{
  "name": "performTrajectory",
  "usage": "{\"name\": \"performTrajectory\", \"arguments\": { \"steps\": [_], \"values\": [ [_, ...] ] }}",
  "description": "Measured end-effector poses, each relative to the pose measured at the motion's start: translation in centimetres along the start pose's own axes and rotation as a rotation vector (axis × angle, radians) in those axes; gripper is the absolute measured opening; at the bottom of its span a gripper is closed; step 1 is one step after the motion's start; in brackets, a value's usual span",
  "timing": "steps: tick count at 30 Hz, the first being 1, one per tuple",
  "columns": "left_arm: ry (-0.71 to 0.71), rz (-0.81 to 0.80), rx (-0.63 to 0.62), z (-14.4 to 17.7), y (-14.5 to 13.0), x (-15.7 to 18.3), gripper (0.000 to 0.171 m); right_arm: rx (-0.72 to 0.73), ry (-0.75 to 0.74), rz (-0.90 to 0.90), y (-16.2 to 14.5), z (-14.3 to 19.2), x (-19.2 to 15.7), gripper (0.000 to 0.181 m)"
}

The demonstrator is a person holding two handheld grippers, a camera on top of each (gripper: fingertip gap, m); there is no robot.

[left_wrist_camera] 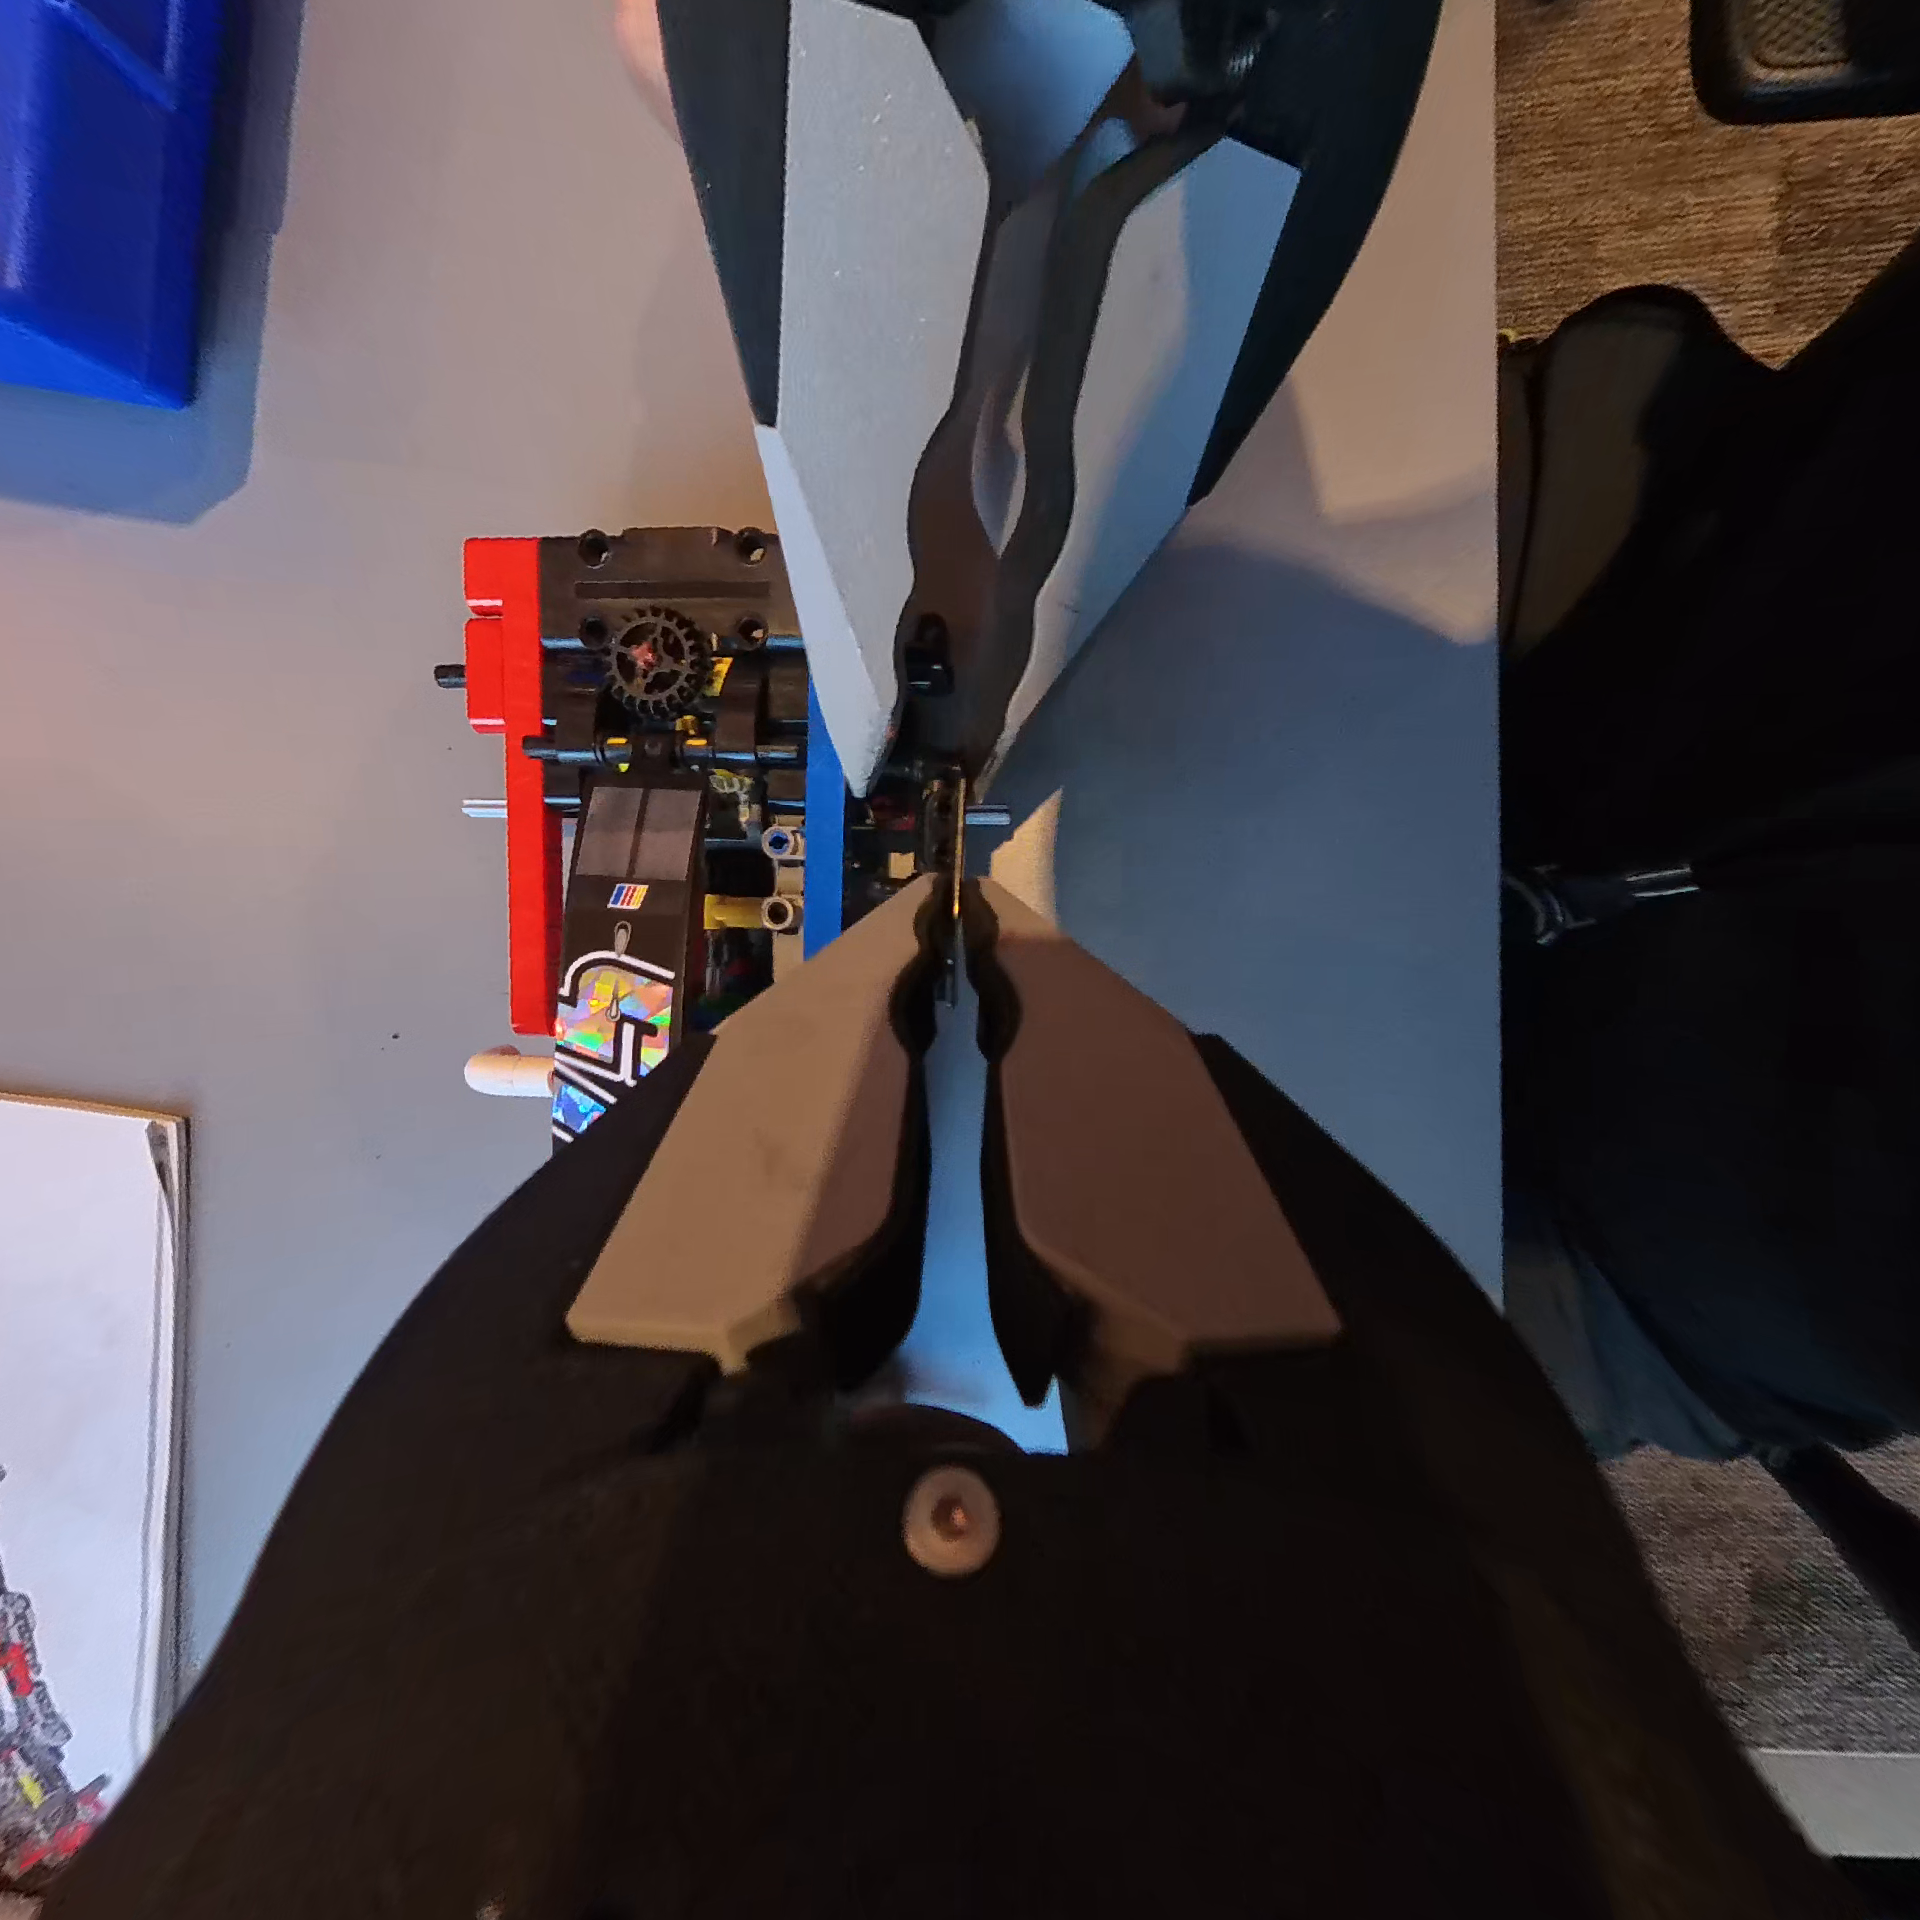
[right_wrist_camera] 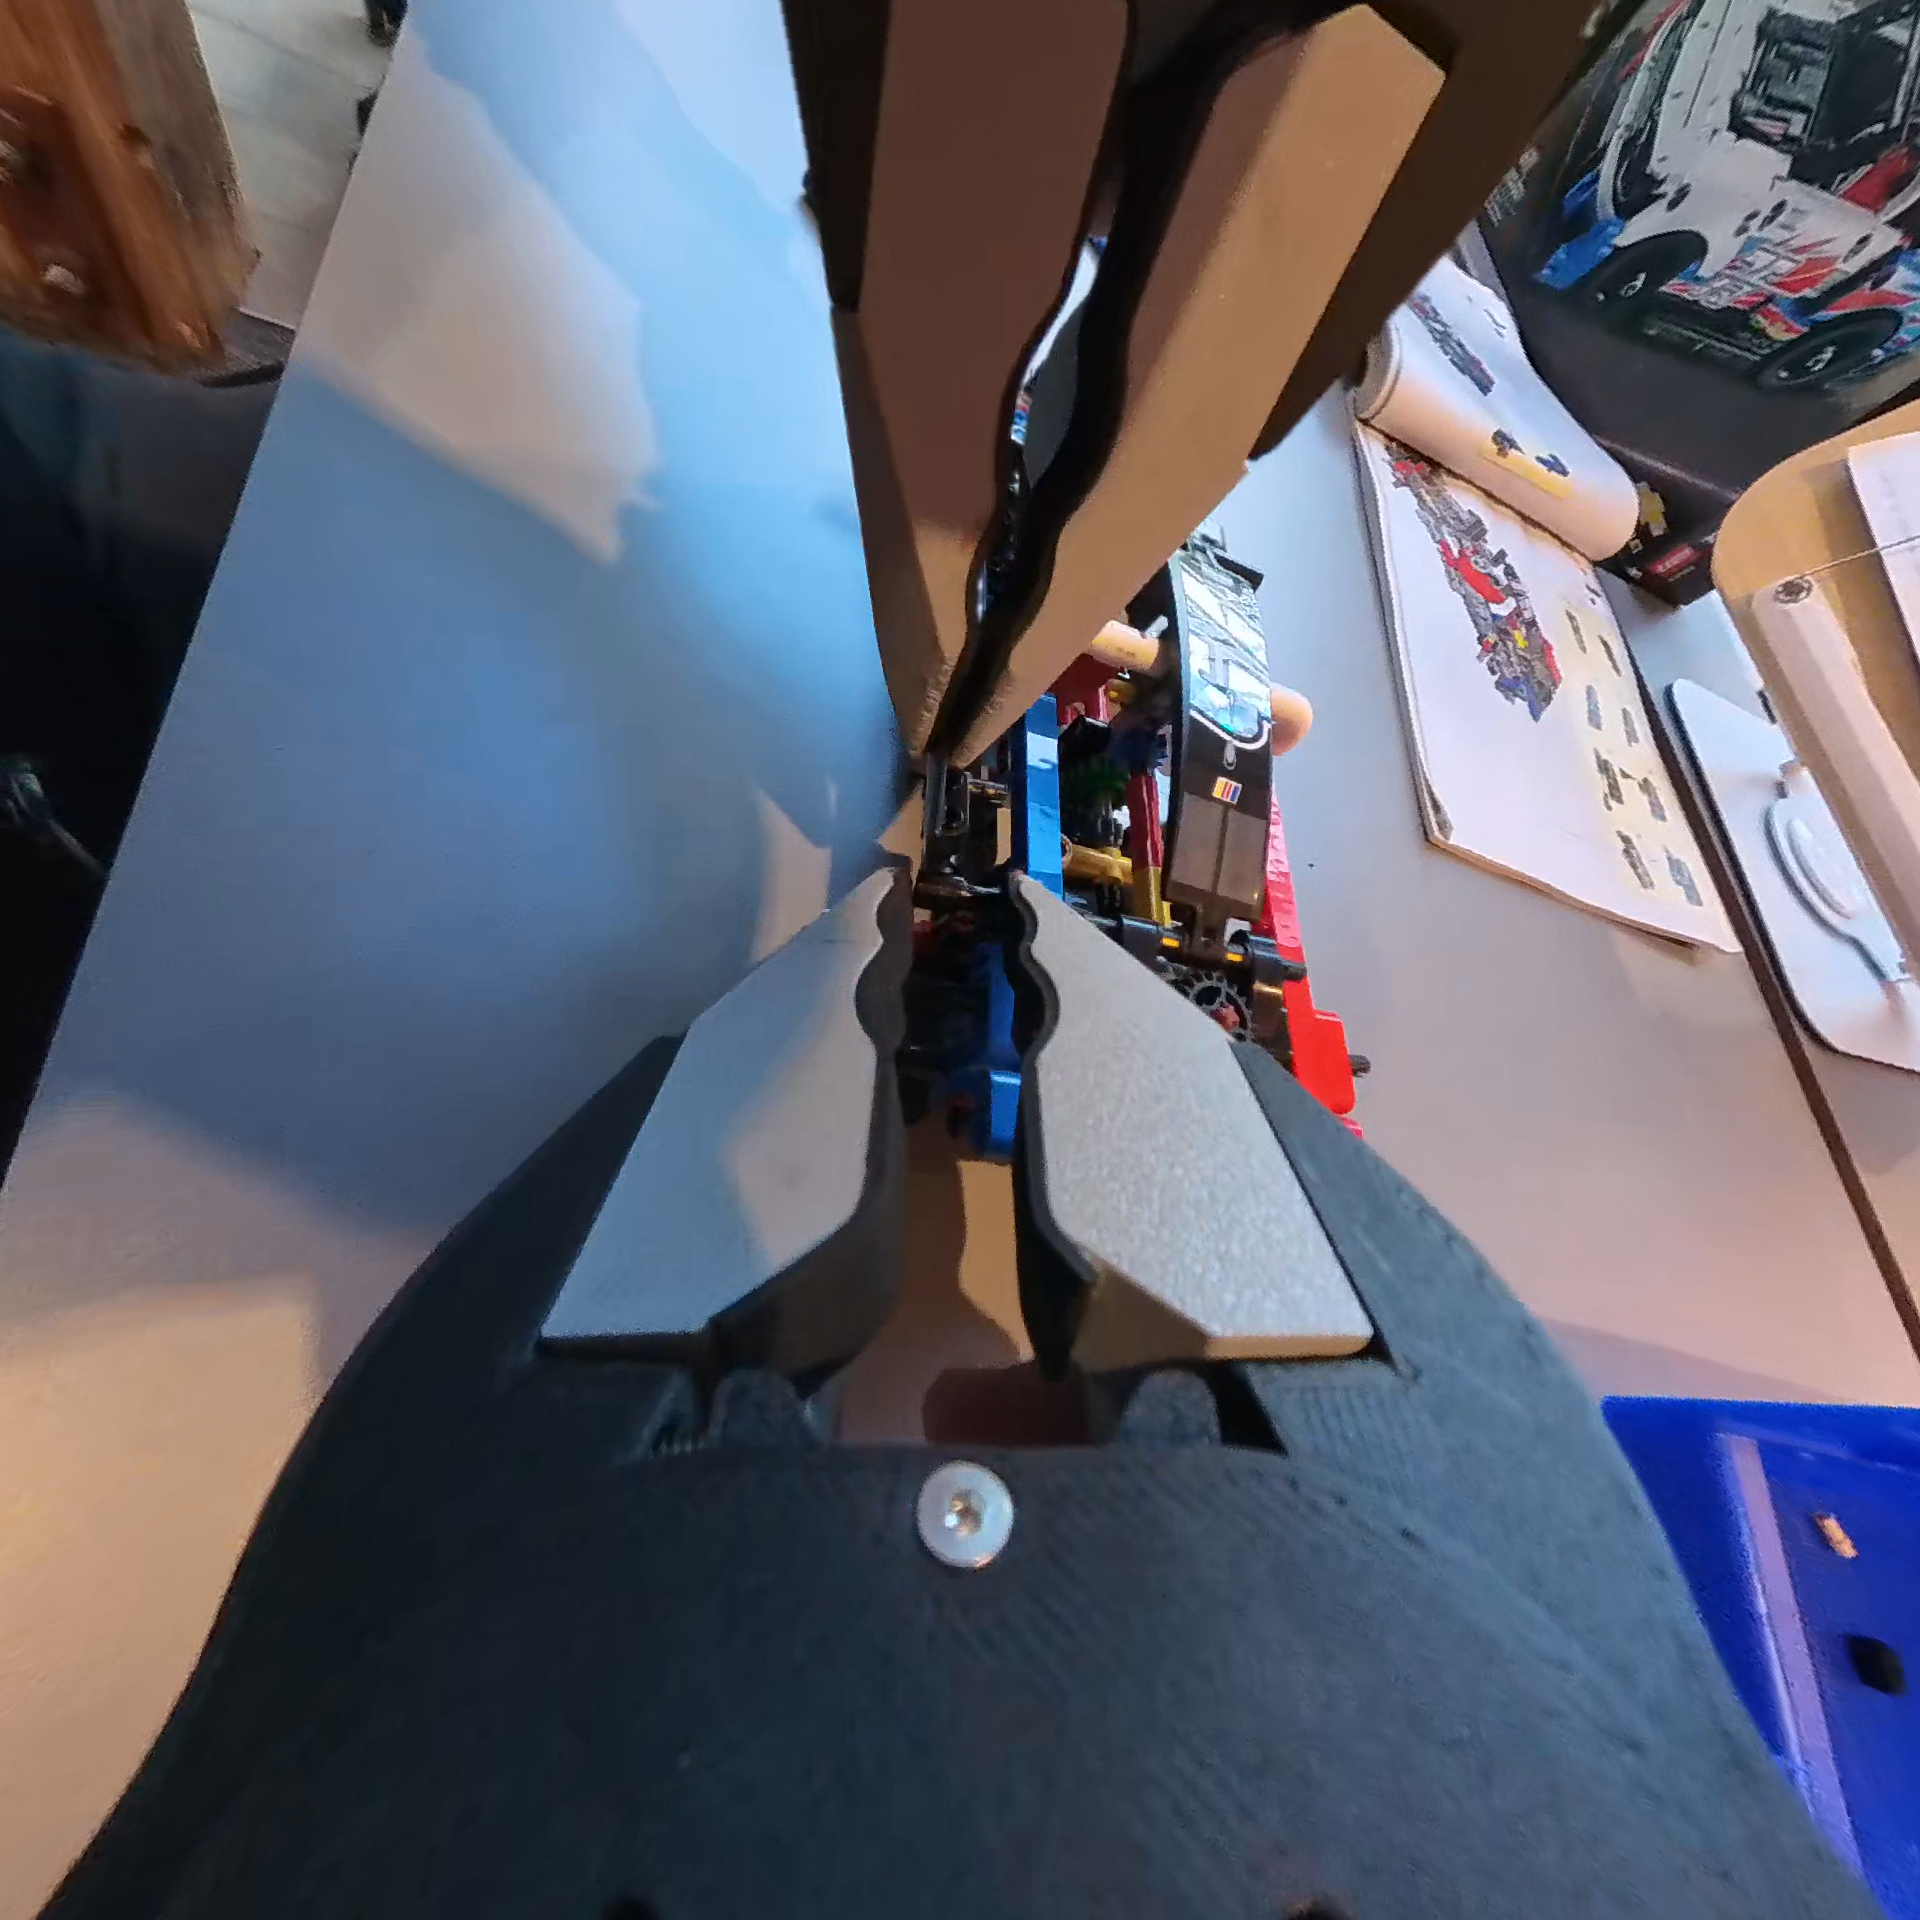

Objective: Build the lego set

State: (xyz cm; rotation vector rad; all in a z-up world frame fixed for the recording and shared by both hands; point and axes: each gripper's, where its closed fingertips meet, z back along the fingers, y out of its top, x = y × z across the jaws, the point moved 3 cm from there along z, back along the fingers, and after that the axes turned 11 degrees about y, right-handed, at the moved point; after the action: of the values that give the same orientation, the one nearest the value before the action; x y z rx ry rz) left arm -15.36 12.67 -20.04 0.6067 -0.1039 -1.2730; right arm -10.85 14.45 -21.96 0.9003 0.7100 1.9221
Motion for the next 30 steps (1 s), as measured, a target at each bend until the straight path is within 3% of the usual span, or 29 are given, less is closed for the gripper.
{"name": "performTrajectory", "arguments": {
  "steps": [8,11,14,22,30],
  "values": [
    [0.016,-0.008,0.026,0.5,0.3,0.1,0.000,0.084,0.054,-0.095,0.4,0.5,0.1,0.013],
    [0.016,-0.010,0.031,0.4,0.4,0.1,0.000,0.114,0.047,-0.091,1.0,0.5,0.1,0.033],
    [0.012,-0.032,0.044,0.4,0.6,0.3,0.000,0.112,0.038,-0.078,1.3,0.2,0.0,0.038],
    [-0.006,-0.045,0.064,0.4,1.2,0.8,0.000,0.083,0.000,0.002,1.7,-0.5,-0.3,0.016],
    [0.037,-0.044,0.073,0.7,1.4,0.6,0.000,0.135,0.029,-0.076,1.8,-0.4,0.0,0.015]
  ]
}}
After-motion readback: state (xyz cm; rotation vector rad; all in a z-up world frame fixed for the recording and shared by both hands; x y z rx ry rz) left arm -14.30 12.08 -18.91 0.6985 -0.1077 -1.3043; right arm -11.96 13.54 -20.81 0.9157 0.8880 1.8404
